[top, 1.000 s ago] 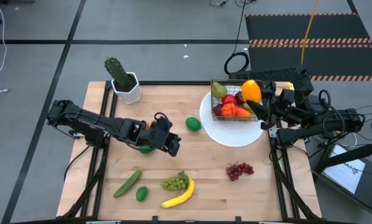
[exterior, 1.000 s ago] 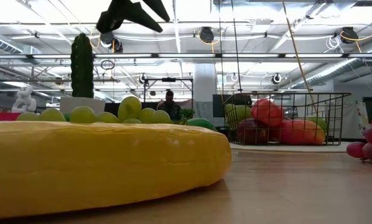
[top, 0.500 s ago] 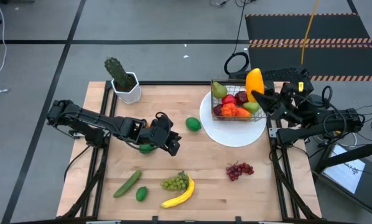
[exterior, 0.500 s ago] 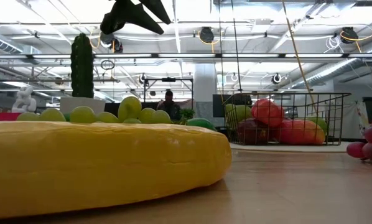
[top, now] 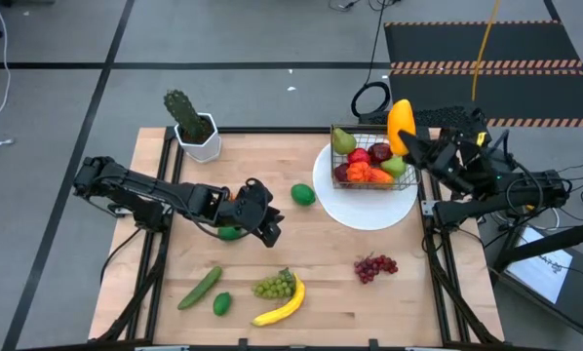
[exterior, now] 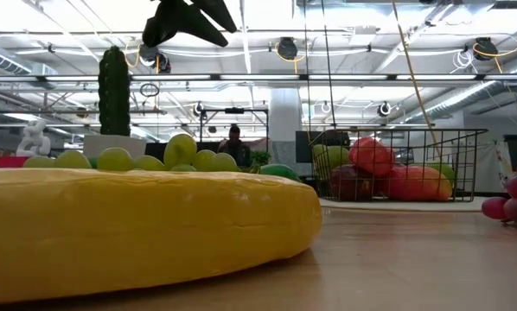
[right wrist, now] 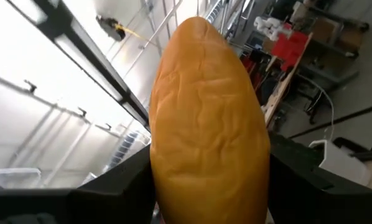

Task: Build produce basket
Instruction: Put the yellow mango into the gold wire basket

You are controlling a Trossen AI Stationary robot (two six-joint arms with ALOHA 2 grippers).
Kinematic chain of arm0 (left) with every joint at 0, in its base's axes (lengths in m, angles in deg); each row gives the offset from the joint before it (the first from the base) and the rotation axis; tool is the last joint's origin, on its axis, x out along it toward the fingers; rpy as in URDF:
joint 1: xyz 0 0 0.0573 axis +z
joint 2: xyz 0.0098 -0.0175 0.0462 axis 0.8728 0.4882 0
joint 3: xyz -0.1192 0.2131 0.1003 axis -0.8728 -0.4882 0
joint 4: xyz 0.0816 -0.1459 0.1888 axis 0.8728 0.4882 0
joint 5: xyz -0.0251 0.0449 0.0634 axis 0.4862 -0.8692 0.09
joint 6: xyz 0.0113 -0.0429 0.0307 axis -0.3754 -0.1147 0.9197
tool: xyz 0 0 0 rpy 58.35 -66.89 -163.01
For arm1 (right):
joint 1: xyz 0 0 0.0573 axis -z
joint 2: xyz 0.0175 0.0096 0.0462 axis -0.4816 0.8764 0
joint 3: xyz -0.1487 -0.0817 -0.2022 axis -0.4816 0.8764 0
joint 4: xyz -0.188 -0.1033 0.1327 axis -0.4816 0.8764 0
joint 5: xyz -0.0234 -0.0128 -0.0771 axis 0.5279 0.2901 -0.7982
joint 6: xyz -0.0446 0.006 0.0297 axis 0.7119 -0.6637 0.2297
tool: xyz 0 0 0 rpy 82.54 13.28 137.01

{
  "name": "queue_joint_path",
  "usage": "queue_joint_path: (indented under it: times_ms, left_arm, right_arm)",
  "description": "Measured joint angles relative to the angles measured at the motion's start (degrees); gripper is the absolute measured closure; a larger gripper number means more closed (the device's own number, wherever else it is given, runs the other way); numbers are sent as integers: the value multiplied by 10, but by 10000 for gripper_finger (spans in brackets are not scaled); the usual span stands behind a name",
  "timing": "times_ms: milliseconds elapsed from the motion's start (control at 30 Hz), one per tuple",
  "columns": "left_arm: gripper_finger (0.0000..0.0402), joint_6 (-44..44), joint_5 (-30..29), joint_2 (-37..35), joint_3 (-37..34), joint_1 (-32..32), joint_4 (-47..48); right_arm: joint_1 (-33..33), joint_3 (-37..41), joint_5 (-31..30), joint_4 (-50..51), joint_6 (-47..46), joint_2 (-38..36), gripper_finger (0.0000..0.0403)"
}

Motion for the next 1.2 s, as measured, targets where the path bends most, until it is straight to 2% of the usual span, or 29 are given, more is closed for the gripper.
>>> queue_joint_path:
  times_ms: [300,633,900,1200]
  left_arm:
    - [293,7,3,0,0,0,0]
    - [293,-10,79,0,0,0,2]
    - [293,-13,92,-1,0,0,12]
    - [293,4,121,-20,0,-2,29]
  right_arm:
    - [0,0,-7,0,-47,6,172]
    - [0,0,-6,0,-93,33,172]
    - [0,0,-4,30,-80,58,172]
    - [0,0,-13,51,-125,80,172]
